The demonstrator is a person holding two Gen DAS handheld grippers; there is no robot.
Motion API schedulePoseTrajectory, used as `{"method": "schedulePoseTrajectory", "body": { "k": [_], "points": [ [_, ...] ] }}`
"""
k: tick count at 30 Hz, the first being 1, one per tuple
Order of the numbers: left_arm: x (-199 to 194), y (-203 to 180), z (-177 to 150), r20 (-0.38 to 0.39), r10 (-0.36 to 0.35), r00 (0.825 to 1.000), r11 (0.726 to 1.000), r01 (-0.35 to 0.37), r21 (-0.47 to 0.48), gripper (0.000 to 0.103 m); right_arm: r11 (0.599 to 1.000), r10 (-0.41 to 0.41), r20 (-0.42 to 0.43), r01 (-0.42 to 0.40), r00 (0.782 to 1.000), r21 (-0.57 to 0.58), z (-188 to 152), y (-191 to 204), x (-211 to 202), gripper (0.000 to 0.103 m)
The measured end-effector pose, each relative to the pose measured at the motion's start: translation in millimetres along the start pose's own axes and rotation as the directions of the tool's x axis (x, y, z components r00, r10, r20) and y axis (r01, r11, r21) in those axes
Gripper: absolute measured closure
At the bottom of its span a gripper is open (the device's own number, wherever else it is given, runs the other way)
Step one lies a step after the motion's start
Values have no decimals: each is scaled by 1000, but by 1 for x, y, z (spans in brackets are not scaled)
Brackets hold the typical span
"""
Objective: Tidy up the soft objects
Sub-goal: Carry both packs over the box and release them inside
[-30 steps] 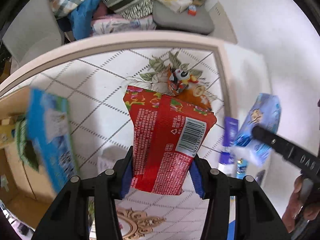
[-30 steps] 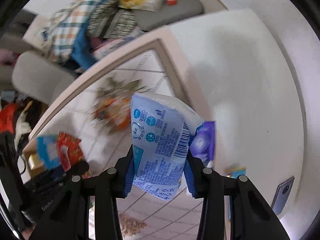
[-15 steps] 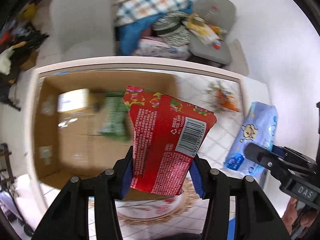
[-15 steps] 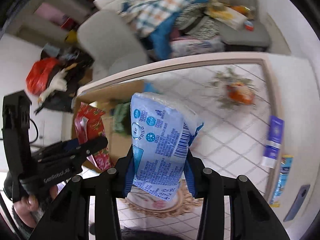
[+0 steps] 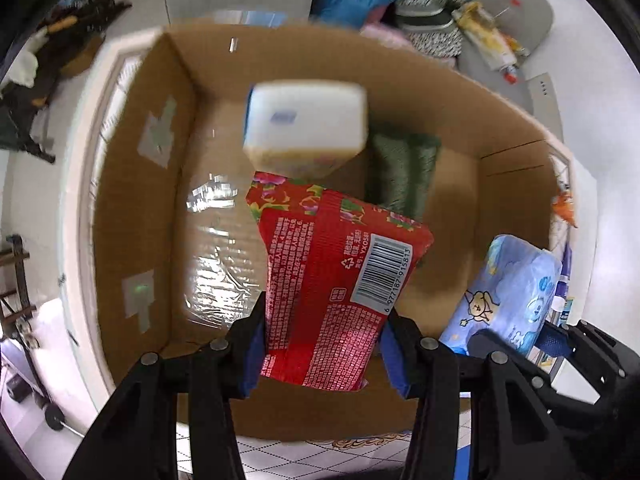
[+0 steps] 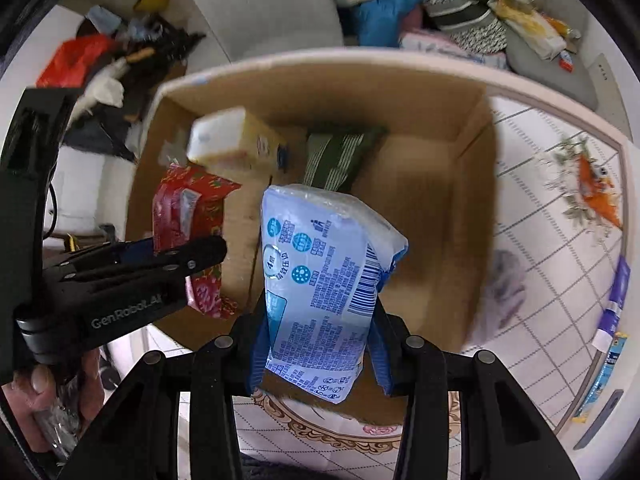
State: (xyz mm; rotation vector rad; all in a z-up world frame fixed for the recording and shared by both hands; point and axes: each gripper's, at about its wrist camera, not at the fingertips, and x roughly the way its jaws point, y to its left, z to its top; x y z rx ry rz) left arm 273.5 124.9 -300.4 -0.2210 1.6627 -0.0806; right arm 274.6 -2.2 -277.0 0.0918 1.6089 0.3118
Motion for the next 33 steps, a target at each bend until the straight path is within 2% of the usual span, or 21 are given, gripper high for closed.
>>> {"method": "schedulePoseTrajectory", "body": {
  "k": [5,11,17,19,21,23,25,28,30,33],
  "points": [
    [33,7,-1,-75,-23,997,1000,22,-10,56,999,-43,-61,41,997,-28,1,10,43,58],
    [45,5,-2,-96,-33,995,999,34,7,56,997,-69,-112,65,991,-36,-3,11,71,57],
    [45,1,1,-112,0,994,999,4,41,56,996,-80,-123,76,989,-38,0,9,79,44],
    [41,2,0,-112,-15,994,999,18,26,48,997,-72,-128,69,989,-33,-1,8,78,38],
    [30,3,0,-88,-37,995,999,38,11,46,997,-74,-124,72,990,-17,-2,5,73,35],
    [21,6,-4,-66,-31,997,999,32,16,41,996,-89,-114,88,989,-13,-4,2,67,34],
    [8,4,-8,-24,-10,1000,1000,11,29,19,994,-109,-103,109,989,-2,-5,-2,61,28],
    [-16,1,-17,48,20,999,999,-22,42,9,989,-147,-67,149,987,18,-11,-12,46,15],
    [-32,-1,-25,102,50,993,997,-56,55,7,987,-154,-38,156,987,44,-19,-8,30,6],
    [-48,0,-35,160,75,984,995,-85,56,7,984,-157,9,156,988,85,-29,-10,13,5]
  ]
}}
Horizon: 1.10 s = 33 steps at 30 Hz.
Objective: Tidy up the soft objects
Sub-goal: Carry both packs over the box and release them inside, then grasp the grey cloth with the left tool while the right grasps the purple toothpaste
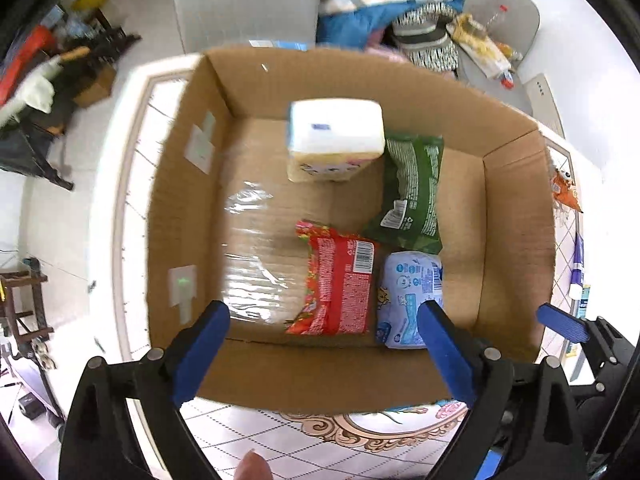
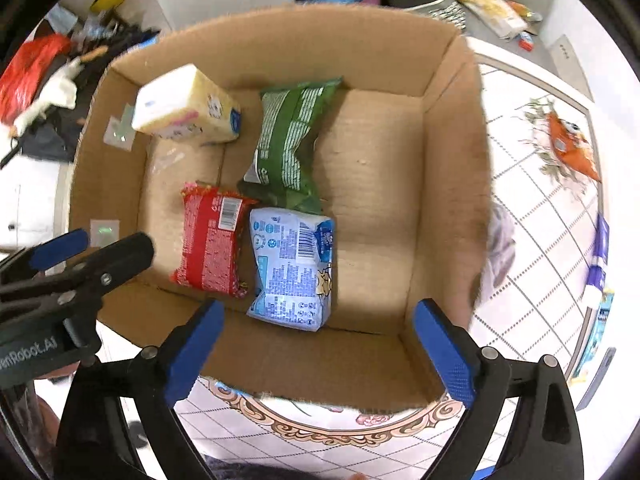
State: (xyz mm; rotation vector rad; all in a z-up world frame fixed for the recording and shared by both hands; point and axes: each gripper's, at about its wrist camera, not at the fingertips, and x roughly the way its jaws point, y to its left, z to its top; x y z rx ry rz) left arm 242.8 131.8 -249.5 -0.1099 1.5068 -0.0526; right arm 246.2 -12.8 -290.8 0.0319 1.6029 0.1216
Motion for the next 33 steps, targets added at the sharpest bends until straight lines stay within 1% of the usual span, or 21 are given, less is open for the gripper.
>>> {"method": "schedulePoseTrajectory", "body": {
  "k": [5,7,14,16,20,24,25,30,31,33],
  "points": [
    [-22,6,-21,91,48,995,999,-48,1,7,1000,-8,71,7,997,22,-16,-3,-33,4],
    [-28,7,-27,113,54,992,999,-53,-10,7,1000,-16,99,15,995,17,-21,3,-39,4],
    [-73,5,-52,197,69,978,998,-66,-22,7,1000,-21,195,21,981,0,-48,16,-76,4],
    [-90,5,-60,225,75,972,997,-70,-30,7,1000,-18,219,19,976,-1,-56,16,-88,4],
    [-111,5,-69,253,78,964,997,-68,-46,7,1000,11,269,-13,963,6,-72,13,-112,4],
    [-126,2,-76,282,85,956,996,-72,-53,7,999,44,296,-45,954,-5,-82,11,-130,3],
    [-128,0,-77,285,93,954,995,-81,-53,7,999,49,300,-49,953,-7,-84,10,-133,3],
    [-139,-20,-78,300,77,951,997,-68,-40,7,994,100,317,-107,943,5,-89,-7,-145,4],
    [-141,-28,-77,304,68,950,998,-62,-29,7,993,109,321,-120,941,16,-91,-14,-147,4],
    [-145,-51,-73,317,48,947,998,-56,17,7,991,102,333,-125,937,46,-94,-34,-151,3]
  ]
}}
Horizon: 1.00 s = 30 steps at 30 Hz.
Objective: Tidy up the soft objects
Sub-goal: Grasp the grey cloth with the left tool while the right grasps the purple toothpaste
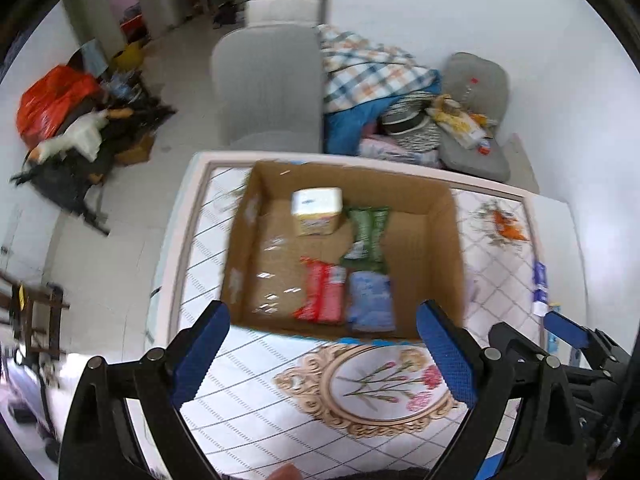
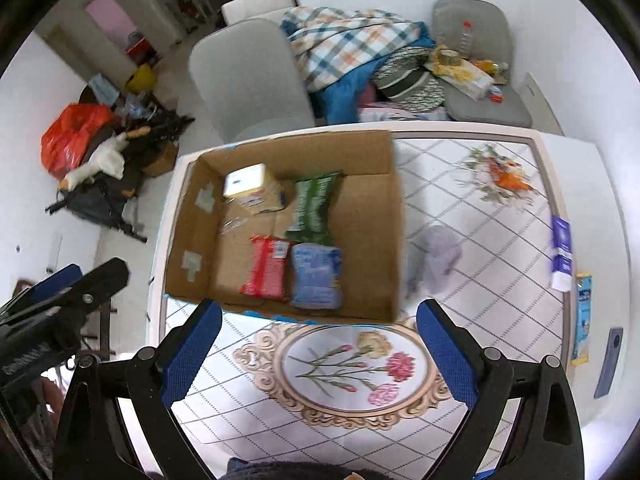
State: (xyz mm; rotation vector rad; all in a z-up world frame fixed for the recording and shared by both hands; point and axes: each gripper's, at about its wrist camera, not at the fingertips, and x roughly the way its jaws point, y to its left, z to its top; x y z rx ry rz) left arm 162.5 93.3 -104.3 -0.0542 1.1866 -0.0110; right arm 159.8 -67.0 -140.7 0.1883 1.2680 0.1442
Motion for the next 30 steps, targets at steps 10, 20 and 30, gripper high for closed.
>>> {"method": "schedulePoseTrajectory", "body": {
  "k": [10,20,30],
  "points": [
    [57,-179,32,-102,-25,994,945,57,321,7,958,-91,-3,88,996,273,-5,-185,-26,0],
    [231,-306,26,-392,201,898,842,46,537,7,892,-191,-132,228,973,389,0,-360,-4,0],
    [326,-325,-21,-516,346,783,815,21,579,14,896,-131,-246,221,960,385,27,-419,65,0]
  ]
}}
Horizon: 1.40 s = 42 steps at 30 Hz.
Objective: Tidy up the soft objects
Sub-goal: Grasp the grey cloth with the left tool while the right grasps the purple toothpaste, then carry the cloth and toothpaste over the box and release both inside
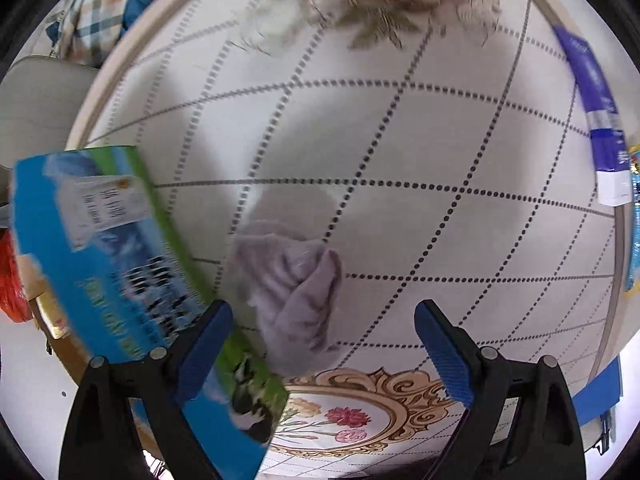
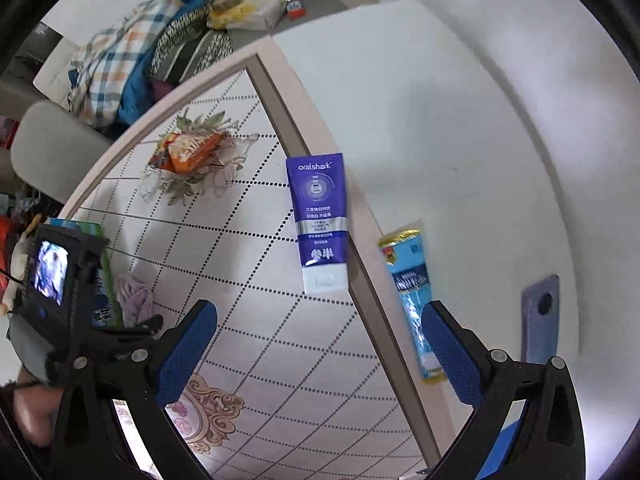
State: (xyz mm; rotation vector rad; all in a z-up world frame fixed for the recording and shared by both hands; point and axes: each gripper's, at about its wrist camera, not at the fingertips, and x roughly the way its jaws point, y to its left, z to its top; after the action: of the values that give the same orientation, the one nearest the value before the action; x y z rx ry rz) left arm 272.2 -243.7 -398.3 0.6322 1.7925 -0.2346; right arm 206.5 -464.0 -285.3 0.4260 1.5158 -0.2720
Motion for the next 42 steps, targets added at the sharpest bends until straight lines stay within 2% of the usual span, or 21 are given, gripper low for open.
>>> {"method": "schedulePoseTrajectory", "body": {
  "k": [3,5,6,7,10,14,16,17,18,21,25,26,28,32,35,37,42],
  "points": [
    [11,-2,2,-26,2,1000,1000,-2,-17,34,1000,17,-58,-18,998,-17,17,4,31,0],
    [11,-1,2,7,20,1000,1000,-20,-24,48,1000,16,-102,-19,995,-22,25,8,53,0],
    [10,1,2,23,23,999,999,-22,-29,61,999,23,-124,-26,992,-20,30,9,65,0],
    [9,3,2,31,16,999,999,-15,-38,65,999,22,-145,-25,989,-20,34,10,75,0],
    [5,14,2,59,-80,995,991,86,-104,71,1000,16,-196,-19,981,-12,41,14,104,0],
    [3,31,4,80,-209,975,956,221,-191,72,999,41,-252,-36,967,23,46,21,135,9],
    [4,38,6,93,-250,964,939,265,-218,72,1000,17,-258,-10,966,29,47,22,143,11],
    [4,41,8,94,-248,964,940,263,-218,69,1000,3,-262,5,965,29,47,23,149,15],
    [7,42,9,89,-252,964,938,266,-221,67,999,-11,-265,20,964,31,47,23,152,24],
    [19,39,9,58,-264,963,938,270,-219,66,998,-58,-275,63,960,7,46,30,156,32],
    [23,32,3,76,-241,968,944,252,-214,68,992,-126,-271,118,954,-46,42,44,157,41],
    [23,32,1,82,-237,968,944,249,-217,70,992,-128,-264,119,956,-48,41,46,155,52],
    [24,27,-4,98,-246,964,938,262,-229,74,996,-89,-272,85,958,-29,35,53,155,54],
    [11,29,-19,133,-273,953,927,298,-230,75,995,-99,-241,91,966,-43,15,65,151,55],
    [-5,31,-38,183,-277,943,923,314,-220,75,996,-74,-212,63,974,-58,-5,77,138,55],
    [-15,38,-53,220,-299,929,912,345,-220,75,997,-45,-201,32,979,-68,-16,86,126,55],
    [-55,60,-98,328,-349,878,878,429,-212,75,992,41,-146,-57,988,-111,-46,125,78,55]
  ]
}}
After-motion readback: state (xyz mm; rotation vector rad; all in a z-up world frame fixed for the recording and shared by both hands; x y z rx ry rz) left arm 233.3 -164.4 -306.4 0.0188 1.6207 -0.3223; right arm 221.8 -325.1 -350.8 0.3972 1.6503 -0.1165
